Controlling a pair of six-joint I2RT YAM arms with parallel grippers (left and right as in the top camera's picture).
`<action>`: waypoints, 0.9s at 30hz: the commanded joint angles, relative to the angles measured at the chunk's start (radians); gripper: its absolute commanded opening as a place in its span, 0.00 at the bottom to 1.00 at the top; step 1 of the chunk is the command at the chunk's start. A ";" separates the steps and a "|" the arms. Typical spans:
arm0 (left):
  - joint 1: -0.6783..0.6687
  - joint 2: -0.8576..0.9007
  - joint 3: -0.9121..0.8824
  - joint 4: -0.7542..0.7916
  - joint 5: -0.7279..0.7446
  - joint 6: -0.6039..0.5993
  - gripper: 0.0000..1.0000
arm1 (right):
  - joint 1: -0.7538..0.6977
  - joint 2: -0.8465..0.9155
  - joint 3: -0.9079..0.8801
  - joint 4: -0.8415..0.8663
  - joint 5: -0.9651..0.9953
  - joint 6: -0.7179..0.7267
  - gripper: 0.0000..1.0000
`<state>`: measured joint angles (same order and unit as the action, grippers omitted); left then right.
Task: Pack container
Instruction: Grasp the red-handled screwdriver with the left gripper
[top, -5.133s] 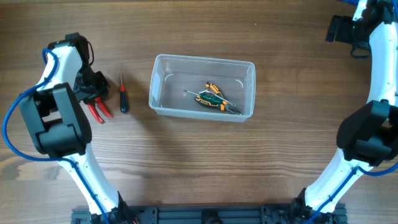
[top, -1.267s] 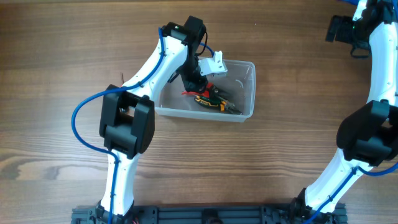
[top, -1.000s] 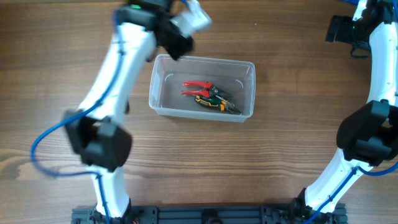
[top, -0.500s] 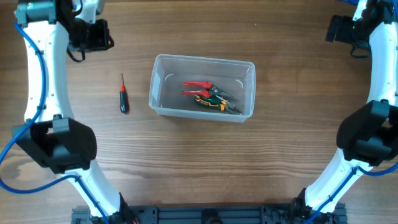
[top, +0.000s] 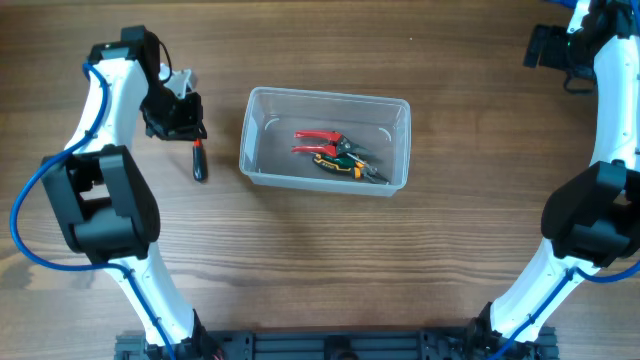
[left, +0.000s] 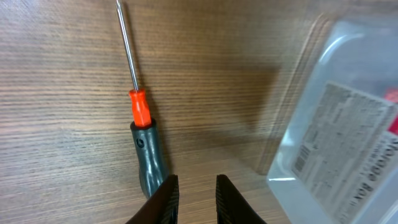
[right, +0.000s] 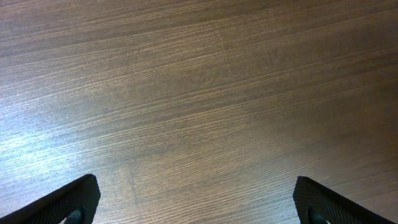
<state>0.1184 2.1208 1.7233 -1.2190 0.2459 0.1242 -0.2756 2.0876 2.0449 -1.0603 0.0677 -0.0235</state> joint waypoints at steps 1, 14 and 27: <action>-0.003 0.004 -0.029 0.008 -0.052 -0.009 0.23 | 0.003 -0.016 0.010 0.003 -0.013 -0.003 1.00; -0.003 0.004 -0.045 0.074 -0.132 -0.085 0.26 | 0.003 -0.016 0.010 0.003 -0.013 -0.003 1.00; -0.003 0.004 -0.200 0.182 -0.132 -0.089 0.42 | 0.003 -0.016 0.010 0.003 -0.013 -0.003 1.00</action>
<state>0.1184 2.1208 1.5581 -1.0618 0.1196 0.0422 -0.2756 2.0876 2.0449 -1.0603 0.0677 -0.0235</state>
